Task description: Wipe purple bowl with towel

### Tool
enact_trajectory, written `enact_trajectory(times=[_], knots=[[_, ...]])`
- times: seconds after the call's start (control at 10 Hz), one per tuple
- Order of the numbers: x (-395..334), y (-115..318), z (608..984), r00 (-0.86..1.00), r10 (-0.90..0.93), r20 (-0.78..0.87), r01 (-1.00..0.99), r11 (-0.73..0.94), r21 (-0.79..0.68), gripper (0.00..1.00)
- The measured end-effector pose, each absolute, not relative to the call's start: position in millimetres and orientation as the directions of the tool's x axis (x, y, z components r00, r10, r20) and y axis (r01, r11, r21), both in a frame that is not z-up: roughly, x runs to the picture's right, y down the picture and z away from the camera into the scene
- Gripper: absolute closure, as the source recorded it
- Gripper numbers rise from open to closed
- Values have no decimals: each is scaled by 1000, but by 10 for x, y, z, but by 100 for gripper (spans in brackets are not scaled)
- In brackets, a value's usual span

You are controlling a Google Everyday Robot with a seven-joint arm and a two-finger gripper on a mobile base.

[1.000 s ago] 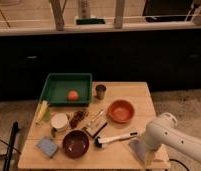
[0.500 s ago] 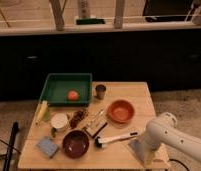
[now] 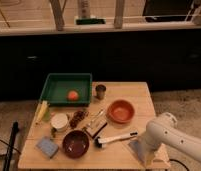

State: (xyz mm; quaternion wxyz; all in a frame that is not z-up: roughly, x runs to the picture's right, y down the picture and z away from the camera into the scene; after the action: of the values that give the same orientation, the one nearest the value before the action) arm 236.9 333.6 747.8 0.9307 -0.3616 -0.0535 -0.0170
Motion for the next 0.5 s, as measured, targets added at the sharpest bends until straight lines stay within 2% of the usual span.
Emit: enact_trajectory(times=[0.4, 0.5], knots=[[2415, 3476, 7490, 995, 15, 100, 59, 720, -691, 21], [2443, 3504, 7507, 995, 18, 101, 58, 718, -694, 26]])
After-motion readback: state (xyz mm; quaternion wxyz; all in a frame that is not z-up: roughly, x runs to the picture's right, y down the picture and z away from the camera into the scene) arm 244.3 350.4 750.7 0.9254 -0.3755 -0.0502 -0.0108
